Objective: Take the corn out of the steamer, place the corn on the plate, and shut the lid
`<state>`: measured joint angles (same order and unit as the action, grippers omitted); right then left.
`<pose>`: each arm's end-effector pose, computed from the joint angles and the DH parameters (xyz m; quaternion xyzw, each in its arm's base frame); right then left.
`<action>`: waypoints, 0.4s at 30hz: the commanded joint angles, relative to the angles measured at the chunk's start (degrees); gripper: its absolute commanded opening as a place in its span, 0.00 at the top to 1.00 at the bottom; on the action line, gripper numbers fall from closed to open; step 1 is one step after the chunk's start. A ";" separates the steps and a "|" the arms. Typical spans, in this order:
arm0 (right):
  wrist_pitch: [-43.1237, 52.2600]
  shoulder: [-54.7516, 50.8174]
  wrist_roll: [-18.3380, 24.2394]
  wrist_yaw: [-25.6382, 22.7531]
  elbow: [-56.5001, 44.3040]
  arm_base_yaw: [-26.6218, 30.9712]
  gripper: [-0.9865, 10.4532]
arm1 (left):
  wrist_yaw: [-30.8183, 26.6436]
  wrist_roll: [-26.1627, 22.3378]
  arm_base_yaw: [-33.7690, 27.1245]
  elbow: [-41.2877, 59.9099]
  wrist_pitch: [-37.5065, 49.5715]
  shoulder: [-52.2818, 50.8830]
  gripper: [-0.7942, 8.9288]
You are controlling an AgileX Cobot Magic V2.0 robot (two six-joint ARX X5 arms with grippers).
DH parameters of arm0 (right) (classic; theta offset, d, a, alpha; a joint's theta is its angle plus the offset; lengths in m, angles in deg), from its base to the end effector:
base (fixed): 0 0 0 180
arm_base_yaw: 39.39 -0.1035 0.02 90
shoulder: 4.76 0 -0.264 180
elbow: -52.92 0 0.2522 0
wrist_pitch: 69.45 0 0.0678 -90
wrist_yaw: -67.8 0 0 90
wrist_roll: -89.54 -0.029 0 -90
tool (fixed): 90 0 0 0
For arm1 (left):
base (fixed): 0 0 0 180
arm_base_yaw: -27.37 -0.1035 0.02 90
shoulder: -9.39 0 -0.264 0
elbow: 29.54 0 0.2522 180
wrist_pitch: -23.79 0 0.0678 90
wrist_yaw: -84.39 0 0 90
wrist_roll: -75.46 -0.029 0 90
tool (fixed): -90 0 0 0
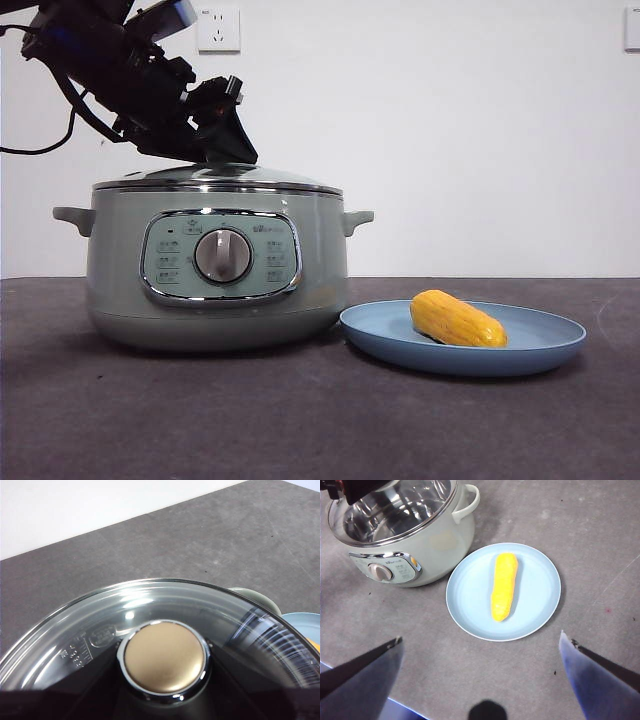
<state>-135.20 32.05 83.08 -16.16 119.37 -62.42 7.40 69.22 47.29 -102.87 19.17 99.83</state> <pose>0.0963 0.0442 0.3295 0.0061 0.3195 0.2210 0.9214 0.3290 -0.1262 0.2577 0.0626 0.1727 -0.2882 0.9398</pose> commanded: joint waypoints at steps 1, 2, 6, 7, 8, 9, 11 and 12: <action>0.24 -0.11 0.04 0.09 -0.50 -0.07 0.39 | 0.09 -0.04 -0.02 -0.79 1.20 0.15 0.93; 0.24 -0.11 0.04 0.09 -0.50 -0.07 0.39 | 0.00 -0.04 -0.02 -0.79 0.66 0.15 0.93; 0.26 -0.11 0.09 0.07 -0.50 -0.07 0.39 | -0.96 -0.04 -0.04 -0.79 -2.99 0.15 0.93; 0.26 -0.11 0.09 0.07 -0.50 -0.07 0.39 | -0.94 -0.04 -0.04 -0.79 -3.89 0.15 0.93; 0.26 -0.11 0.09 0.07 -0.50 -0.07 0.39 | -0.94 -0.04 -0.04 -0.79 -4.81 0.15 0.93; 0.26 -0.11 0.11 0.07 -0.50 -0.07 0.39 | -0.92 -0.02 -0.02 -0.79 -5.11 0.15 0.92; 0.26 -0.11 0.35 0.09 -0.50 -0.07 0.39 | -0.92 0.11 -0.02 -0.79 -4.90 0.15 0.88; 0.26 -0.11 0.46 0.07 -0.50 -0.07 0.39 | -0.90 0.24 -0.02 -0.79 -4.81 0.13 0.80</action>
<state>-135.18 32.05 83.10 -16.16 119.37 -62.42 6.97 68.89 47.31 -104.14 15.55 99.80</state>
